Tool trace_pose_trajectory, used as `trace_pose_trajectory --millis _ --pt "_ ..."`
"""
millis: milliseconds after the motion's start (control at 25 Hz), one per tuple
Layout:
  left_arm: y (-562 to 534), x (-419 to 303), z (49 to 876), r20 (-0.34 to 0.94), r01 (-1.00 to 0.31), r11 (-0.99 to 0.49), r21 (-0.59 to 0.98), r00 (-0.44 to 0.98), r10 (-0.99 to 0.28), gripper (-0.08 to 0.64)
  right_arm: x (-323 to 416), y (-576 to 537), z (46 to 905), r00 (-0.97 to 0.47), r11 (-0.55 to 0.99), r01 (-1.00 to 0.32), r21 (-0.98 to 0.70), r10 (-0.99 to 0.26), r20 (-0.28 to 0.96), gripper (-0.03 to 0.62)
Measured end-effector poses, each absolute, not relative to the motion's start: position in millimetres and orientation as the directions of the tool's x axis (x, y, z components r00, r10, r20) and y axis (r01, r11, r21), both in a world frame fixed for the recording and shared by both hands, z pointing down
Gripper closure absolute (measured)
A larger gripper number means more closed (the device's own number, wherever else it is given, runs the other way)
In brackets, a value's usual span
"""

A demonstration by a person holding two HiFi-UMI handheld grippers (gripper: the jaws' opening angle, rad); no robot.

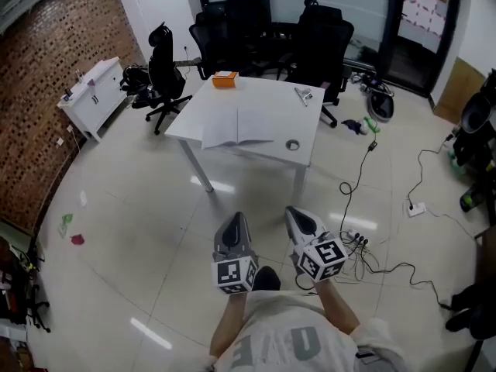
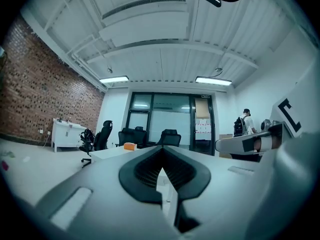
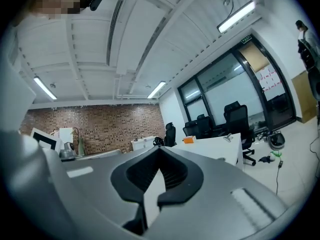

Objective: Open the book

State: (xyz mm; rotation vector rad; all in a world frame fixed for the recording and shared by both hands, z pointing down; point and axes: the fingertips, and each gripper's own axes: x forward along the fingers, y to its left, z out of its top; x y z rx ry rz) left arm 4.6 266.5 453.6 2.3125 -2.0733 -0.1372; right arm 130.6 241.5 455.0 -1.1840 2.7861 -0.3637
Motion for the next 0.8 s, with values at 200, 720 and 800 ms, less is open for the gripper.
trace_pose_trajectory --millis 200,720,800 --pt "287 9 448 -0.055 -0.993 -0.106 0.06 0.103 -0.993 0.543 138 266 459 -0.689 0.665 -0.703 -0.253 -0.725 0.009 0.591" --pt "309 15 451 -0.036 -0.995 -0.094 0.035 0.093 -0.995 0.543 138 295 476 -0.704 0.671 -0.694 -0.26 -0.709 0.049 0.591" --pt "307 11 447 -0.033 -0.995 -0.089 0.033 0.088 -0.996 0.543 136 297 474 -0.706 0.674 -0.693 -0.257 -0.707 0.049 0.591"
